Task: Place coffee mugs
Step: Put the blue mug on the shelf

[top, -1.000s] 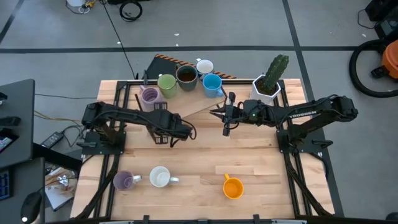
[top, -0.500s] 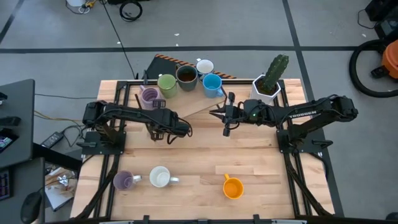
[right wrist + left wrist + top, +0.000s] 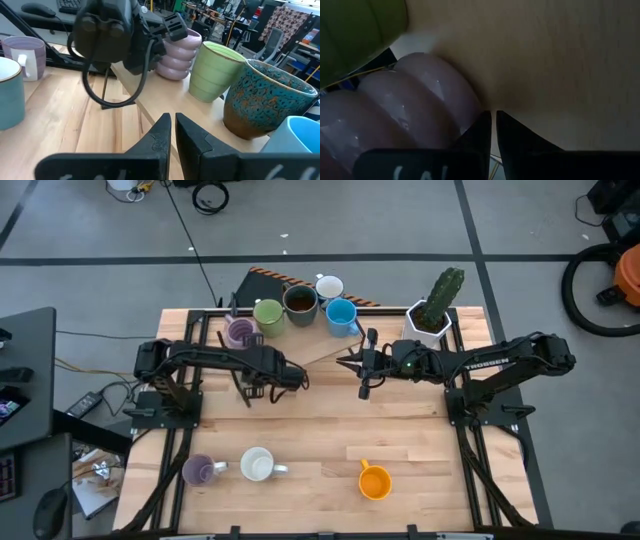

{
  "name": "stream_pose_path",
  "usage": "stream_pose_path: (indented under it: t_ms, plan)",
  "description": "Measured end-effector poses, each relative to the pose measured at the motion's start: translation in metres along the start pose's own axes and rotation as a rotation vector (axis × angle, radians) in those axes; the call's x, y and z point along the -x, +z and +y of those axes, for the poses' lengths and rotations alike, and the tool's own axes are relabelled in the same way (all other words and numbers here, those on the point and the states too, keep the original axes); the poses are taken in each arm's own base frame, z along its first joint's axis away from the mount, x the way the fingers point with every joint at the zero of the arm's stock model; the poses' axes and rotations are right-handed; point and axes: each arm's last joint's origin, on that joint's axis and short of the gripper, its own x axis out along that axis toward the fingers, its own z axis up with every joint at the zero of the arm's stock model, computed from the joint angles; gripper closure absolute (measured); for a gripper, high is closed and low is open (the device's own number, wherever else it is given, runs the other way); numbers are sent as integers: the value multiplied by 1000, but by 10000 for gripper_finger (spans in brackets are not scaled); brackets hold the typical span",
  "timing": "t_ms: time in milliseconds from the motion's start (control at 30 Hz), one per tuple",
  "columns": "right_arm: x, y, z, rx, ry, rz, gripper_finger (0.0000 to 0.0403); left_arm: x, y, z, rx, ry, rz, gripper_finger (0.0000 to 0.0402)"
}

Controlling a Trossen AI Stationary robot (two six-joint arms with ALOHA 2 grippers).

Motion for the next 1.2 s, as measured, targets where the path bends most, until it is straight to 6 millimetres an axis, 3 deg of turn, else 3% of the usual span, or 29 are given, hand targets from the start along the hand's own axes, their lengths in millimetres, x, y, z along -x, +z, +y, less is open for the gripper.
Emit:
stream_pose_path:
  t_ms: [800,1200]
  plan:
    - [0,1,0,-3,-3,-13,372,-10,1,12,43,-22,35,368]
    - [0,1,0,-3,-3,-13,372,-2,0,2,9,-11,9,368]
